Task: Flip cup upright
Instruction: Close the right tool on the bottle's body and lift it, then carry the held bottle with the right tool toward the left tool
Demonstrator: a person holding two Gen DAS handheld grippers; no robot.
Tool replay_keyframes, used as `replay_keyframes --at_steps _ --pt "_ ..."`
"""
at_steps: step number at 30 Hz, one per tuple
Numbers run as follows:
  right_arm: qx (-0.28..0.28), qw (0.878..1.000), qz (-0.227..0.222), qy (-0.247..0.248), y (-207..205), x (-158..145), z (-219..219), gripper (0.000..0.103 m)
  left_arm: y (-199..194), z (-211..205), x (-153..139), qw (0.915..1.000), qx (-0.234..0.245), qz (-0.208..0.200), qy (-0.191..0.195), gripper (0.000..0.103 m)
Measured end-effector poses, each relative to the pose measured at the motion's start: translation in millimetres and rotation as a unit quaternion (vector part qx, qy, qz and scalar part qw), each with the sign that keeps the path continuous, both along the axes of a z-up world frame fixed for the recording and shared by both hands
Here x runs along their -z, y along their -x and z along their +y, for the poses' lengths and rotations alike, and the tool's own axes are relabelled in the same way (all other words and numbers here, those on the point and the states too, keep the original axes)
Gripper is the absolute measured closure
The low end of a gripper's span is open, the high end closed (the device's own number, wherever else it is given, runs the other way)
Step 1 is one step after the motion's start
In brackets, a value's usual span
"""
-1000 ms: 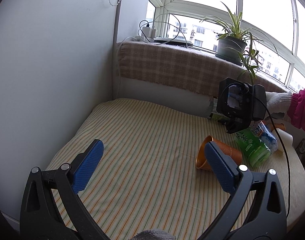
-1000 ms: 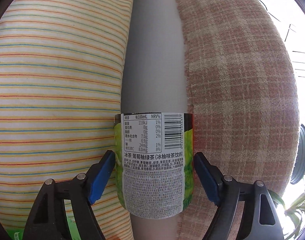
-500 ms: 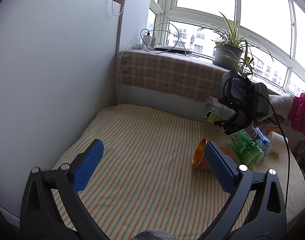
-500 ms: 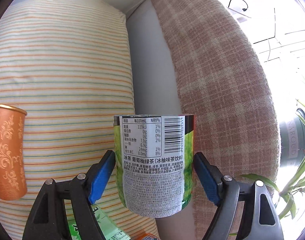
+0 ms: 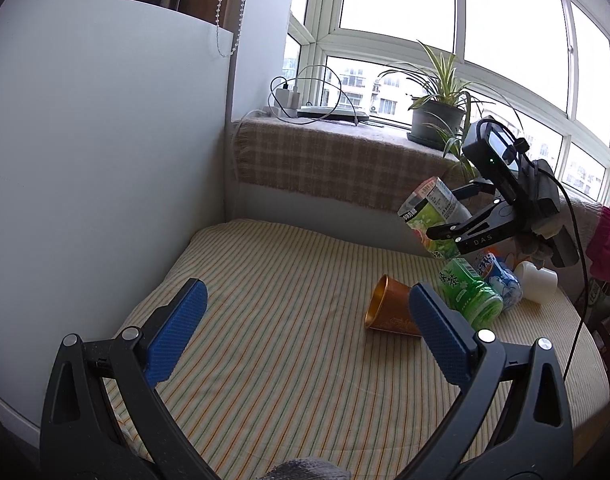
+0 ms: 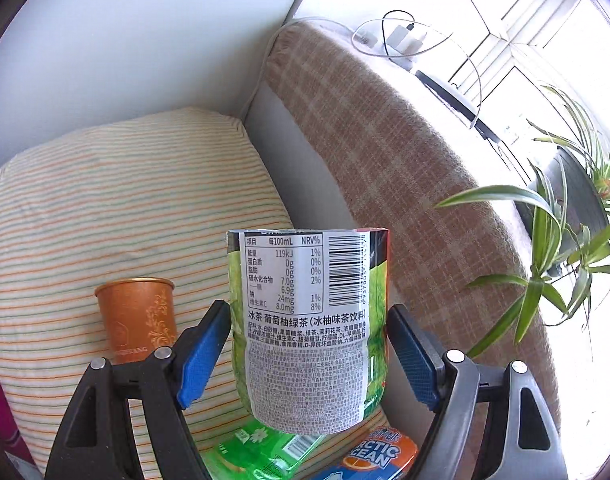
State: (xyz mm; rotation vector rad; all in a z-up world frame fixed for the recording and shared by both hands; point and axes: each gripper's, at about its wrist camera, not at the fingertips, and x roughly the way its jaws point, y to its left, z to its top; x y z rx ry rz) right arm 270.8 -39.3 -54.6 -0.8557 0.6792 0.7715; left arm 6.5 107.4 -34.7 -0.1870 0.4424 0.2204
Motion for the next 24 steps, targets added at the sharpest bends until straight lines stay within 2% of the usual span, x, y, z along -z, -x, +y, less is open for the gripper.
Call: replay_keyframes --at_steps 6,10,14,18,24 --pt "0.042 0.995 0.035 -0.082 33 -22 -37 0.022 6 -13 -2 0.9998 0.019 0.0 -0.006 0.001" --pt "0.104 0.98 0.077 -0.152 52 -31 -72 0.022 6 -22 -3 0.9994 0.033 0.003 -0.006 0.001" --pt "0.161 0.949 0.144 -0.229 73 -26 -110 0.021 2 -32 -1 0.9983 0.058 0.013 0.0 0.001" --pt "0.197 0.915 0.216 -0.277 96 -11 -139 0.021 -2 -41 2 0.9966 0.078 0.024 0.008 0.001" --pt "0.267 0.842 0.343 -0.32 110 41 -166 0.021 -16 -52 9 0.9903 0.118 0.055 0.051 0.001"
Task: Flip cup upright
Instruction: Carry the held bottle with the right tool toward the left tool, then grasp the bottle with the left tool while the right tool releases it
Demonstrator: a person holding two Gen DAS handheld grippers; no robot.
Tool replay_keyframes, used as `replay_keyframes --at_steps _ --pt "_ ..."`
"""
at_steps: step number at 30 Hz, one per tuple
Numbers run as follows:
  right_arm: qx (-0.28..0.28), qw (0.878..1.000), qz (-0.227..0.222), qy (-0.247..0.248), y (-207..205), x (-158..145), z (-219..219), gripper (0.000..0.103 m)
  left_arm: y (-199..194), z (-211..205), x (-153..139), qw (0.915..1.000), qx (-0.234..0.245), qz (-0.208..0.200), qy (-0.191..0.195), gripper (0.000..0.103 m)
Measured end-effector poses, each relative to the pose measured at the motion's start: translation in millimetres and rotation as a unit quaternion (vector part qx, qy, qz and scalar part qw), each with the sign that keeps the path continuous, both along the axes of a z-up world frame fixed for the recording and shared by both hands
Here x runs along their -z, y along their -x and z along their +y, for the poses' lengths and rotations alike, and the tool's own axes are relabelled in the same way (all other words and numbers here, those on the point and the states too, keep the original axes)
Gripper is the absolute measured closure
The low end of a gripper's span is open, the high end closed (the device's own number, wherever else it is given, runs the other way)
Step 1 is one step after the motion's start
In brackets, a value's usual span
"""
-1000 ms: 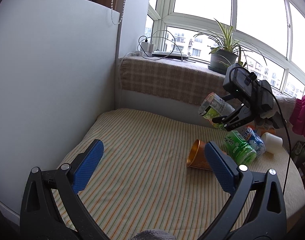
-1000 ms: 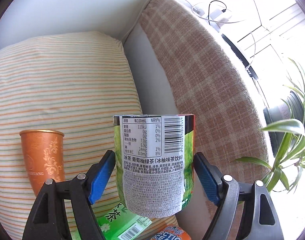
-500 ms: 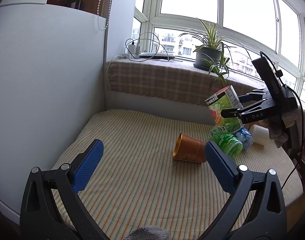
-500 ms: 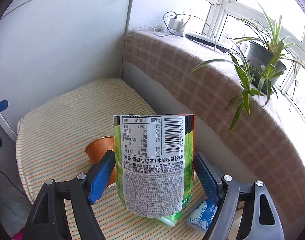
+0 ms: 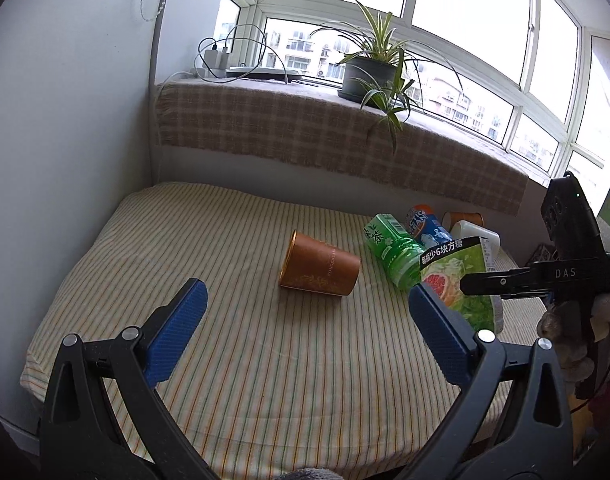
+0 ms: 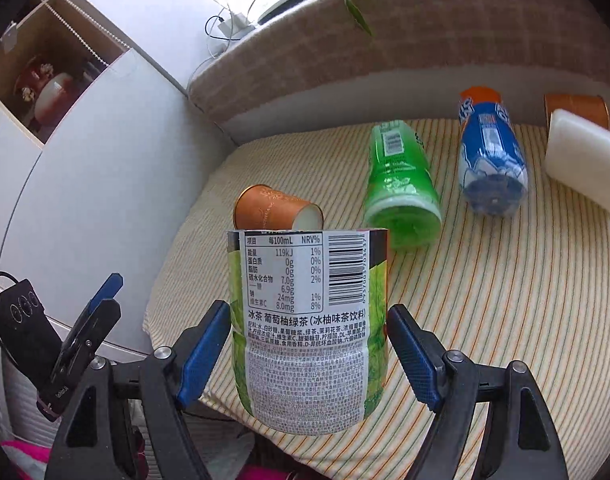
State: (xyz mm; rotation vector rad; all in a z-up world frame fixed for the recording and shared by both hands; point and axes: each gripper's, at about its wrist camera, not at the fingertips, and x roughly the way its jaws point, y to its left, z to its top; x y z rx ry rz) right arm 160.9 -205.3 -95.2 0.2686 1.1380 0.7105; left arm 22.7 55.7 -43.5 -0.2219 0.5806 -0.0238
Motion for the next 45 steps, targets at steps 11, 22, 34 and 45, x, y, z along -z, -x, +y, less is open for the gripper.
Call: replay_keyframes --at_steps 11,22,34,45 --pt "0.036 0.992 0.112 -0.05 -4 57 -9 0.02 -12 -21 12 0.9976 0.044 0.04 0.036 0.001" --pt "0.05 0.996 0.049 -0.055 11 39 -27 0.009 -36 -25 24 0.9883 0.079 0.09 0.094 0.001" --pt "0.157 0.981 -0.109 0.028 97 -5 -92 0.008 -101 -59 60 0.9269 0.167 0.221 0.253 0.004" --pt "0.208 0.967 -0.134 0.064 140 -9 -123 0.007 -143 -81 106 0.8811 0.16 0.311 0.318 0.006"
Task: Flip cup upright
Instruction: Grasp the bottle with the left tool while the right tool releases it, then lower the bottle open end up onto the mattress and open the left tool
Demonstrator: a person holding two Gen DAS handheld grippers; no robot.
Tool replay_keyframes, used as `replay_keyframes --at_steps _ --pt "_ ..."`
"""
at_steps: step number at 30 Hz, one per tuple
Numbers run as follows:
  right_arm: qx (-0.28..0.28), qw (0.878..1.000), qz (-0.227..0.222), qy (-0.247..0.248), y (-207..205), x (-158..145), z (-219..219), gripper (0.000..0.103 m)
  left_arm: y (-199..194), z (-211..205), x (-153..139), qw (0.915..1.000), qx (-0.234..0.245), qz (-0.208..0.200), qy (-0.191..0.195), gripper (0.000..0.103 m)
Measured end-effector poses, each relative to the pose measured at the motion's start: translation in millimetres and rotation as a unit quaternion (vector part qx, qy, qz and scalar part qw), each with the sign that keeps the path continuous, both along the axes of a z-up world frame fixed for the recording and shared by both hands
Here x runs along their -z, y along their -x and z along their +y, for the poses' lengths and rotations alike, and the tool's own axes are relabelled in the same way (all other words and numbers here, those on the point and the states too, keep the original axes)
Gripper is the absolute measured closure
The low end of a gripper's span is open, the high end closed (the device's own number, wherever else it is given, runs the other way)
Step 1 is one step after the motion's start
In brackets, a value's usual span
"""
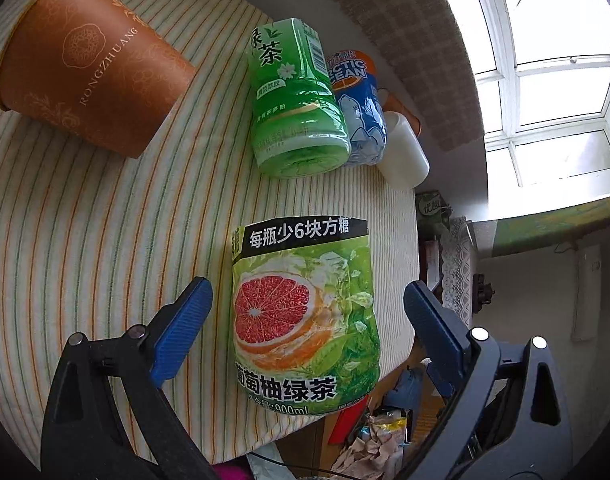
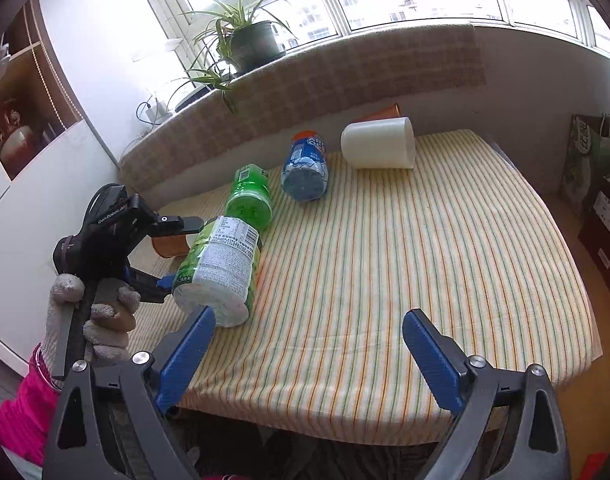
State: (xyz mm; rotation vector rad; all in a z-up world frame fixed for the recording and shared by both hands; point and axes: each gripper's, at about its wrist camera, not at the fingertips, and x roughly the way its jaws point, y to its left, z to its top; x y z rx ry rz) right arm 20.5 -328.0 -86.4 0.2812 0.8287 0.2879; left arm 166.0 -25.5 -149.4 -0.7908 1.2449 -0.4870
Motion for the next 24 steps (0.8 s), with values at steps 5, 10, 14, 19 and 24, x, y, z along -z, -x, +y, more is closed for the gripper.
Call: replay_keyframes --at_steps 5,10,14,19,24 --pt "0.007 1.0 0.002 0.004 3 5 -1 0.007 -9 -15 10 0.9998 0.016 0.015 0.003 0.012" --pt "0.008 1.0 0.0 0.008 3 5 -2 0.006 -11 -21 12 0.9997 0.018 0.015 -0.003 0.019" --pt "0.008 1.0 -0.003 0.015 4 5 1 0.006 -10 -23 9 0.9997 0.021 0.007 -0.01 0.02" --pt "0.011 1.0 0.0 0.013 4 6 0 0.006 -1 -26 -11 0.9979 0.021 -0.04 -0.046 0.02" --pt "0.013 1.0 0.006 0.008 3 9 -2 0.006 10 -37 -36 0.9867 0.027 -0.114 -0.112 0.02"
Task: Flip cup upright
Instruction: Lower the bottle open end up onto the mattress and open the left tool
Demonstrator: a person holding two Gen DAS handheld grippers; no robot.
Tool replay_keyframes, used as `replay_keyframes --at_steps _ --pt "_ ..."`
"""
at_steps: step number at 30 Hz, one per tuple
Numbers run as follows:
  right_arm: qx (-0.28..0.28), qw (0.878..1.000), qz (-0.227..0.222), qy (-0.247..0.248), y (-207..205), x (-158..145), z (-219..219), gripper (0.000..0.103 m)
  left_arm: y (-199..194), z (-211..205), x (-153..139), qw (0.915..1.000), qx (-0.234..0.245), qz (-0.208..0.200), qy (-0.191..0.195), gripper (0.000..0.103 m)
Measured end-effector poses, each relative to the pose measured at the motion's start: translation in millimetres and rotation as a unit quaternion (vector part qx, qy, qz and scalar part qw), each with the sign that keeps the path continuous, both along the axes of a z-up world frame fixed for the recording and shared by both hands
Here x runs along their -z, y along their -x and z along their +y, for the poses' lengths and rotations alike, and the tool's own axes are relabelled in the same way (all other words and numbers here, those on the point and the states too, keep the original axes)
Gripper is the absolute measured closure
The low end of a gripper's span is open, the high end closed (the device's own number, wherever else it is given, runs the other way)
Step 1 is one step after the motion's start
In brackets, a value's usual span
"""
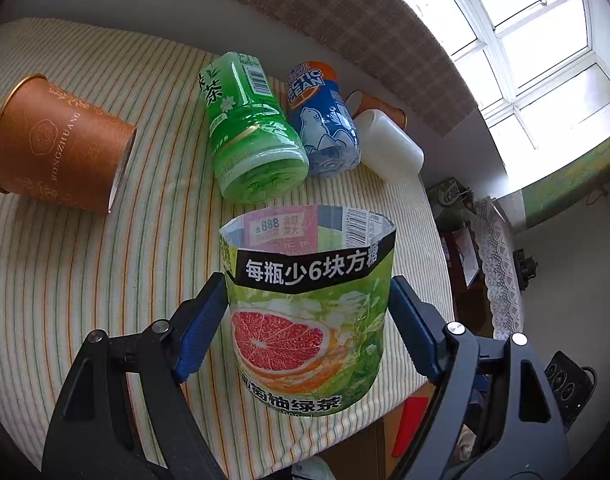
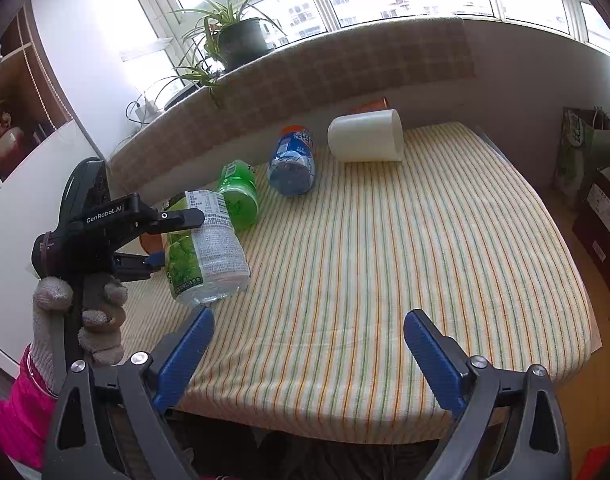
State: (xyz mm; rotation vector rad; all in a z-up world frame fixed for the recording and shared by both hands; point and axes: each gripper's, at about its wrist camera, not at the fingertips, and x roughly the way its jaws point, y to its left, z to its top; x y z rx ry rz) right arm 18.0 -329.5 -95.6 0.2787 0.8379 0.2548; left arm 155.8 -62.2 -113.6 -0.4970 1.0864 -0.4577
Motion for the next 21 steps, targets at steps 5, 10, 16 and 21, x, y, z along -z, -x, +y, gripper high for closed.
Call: replay_keyframes --at_steps 5,10,16,21 --pt "0.0 1.0 -0.001 0.001 0 1 1 0.006 15 -12 -17 0.9942 0.007 -0.076 -0.075 0.02" --pt "0.001 1.0 0.0 -0.001 0 1 0 0.006 24 -28 -23 0.9821 0.019 -0.129 -0.136 0.021" --pt "0.006 1.0 0.0 -0.004 2 0 -2 0.006 28 -46 -20 0.9685 0.028 -0.166 -0.184 0.021" --pt "0.012 1.0 -0.002 -0.002 3 -1 -6 0.006 31 -59 -15 0.96 0.039 -0.184 -0.208 0.021"
